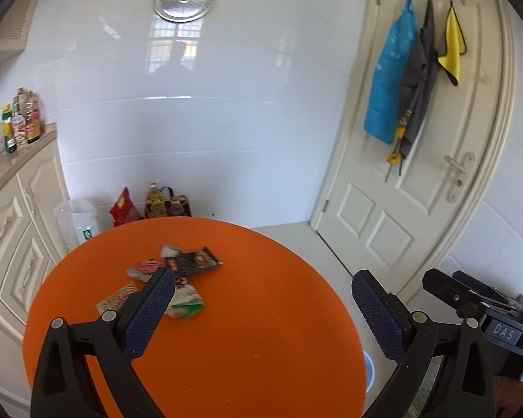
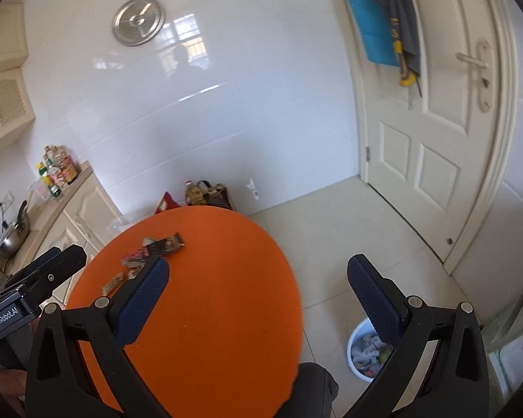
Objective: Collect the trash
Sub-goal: 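Move both grippers back to the orange table above the remaining wrappers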
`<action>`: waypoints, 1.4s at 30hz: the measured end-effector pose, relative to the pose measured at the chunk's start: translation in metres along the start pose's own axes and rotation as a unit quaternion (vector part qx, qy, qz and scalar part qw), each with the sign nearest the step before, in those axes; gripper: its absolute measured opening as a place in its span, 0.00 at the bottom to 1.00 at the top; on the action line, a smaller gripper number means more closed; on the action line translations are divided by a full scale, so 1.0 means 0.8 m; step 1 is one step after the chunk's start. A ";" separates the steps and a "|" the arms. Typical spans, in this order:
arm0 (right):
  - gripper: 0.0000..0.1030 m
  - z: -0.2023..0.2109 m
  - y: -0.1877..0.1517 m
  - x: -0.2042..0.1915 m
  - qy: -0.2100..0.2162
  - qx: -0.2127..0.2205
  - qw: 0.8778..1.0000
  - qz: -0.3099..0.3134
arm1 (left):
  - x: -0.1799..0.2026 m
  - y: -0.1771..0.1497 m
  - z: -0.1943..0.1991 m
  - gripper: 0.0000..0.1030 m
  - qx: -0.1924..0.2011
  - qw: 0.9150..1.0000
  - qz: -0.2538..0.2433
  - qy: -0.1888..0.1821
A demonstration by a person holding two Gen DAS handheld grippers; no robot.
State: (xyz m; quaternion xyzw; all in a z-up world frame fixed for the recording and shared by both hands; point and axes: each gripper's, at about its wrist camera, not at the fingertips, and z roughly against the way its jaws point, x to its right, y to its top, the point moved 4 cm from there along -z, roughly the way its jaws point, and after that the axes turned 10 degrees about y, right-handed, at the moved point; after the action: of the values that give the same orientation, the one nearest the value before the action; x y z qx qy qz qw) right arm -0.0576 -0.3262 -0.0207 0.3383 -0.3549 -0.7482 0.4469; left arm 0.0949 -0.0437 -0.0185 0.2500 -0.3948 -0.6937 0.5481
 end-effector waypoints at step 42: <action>1.00 -0.338 -0.098 -0.186 0.088 -0.233 0.957 0.145 | -0.152 -0.009 -0.304 0.97 -0.130 0.983 -0.049 0.117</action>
State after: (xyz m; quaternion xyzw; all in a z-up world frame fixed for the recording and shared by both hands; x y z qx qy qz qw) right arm 0.1872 -0.2255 -0.1981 0.2341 -0.1753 -0.7044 0.6468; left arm 0.3137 0.0070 -0.1715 0.2753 -0.2217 -0.7312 0.5834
